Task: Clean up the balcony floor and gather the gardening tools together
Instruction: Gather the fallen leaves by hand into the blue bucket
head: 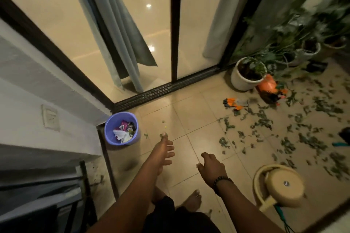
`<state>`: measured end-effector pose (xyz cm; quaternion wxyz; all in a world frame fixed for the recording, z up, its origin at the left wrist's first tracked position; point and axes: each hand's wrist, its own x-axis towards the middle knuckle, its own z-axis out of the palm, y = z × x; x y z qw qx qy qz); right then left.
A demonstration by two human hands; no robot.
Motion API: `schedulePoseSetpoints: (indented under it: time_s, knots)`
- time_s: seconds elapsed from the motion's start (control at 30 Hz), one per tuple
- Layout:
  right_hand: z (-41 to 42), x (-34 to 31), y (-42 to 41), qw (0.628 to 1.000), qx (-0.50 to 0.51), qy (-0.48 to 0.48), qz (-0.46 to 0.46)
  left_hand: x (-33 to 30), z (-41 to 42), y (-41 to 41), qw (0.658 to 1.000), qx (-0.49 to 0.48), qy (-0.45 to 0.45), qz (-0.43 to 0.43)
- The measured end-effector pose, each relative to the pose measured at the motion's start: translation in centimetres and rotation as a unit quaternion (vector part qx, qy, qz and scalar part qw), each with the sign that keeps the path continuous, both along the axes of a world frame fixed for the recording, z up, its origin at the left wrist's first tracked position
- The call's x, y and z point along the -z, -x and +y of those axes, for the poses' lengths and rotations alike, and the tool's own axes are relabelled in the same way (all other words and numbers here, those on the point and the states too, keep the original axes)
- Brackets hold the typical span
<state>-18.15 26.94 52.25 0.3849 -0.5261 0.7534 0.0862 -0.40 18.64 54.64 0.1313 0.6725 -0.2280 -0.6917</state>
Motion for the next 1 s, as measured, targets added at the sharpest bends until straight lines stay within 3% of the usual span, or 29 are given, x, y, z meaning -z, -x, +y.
schedulePoseSetpoints:
  time_s: [0.33,0.63,0.87,1.0]
  knots:
    - [3.6,-1.7,7.6,0.991,0.134,0.027,-0.008,-3.6,-1.3,9.0,0.989,0.135,0.054,0.004]
    - [8.4,-1.4,10.1,0.963,0.260,0.048,-0.047,-3.7,0.9,13.3,0.964,0.263,0.043,-0.001]
    - [9.5,-0.7,8.9,0.944,0.322,0.049,-0.047,-2.1,-0.8,14.4,0.957,0.285,0.055,-0.010]
    - [8.4,2.3,7.6,0.936,0.348,0.037,-0.048,1.9,-4.4,13.2,0.959,0.278,0.051,-0.030]
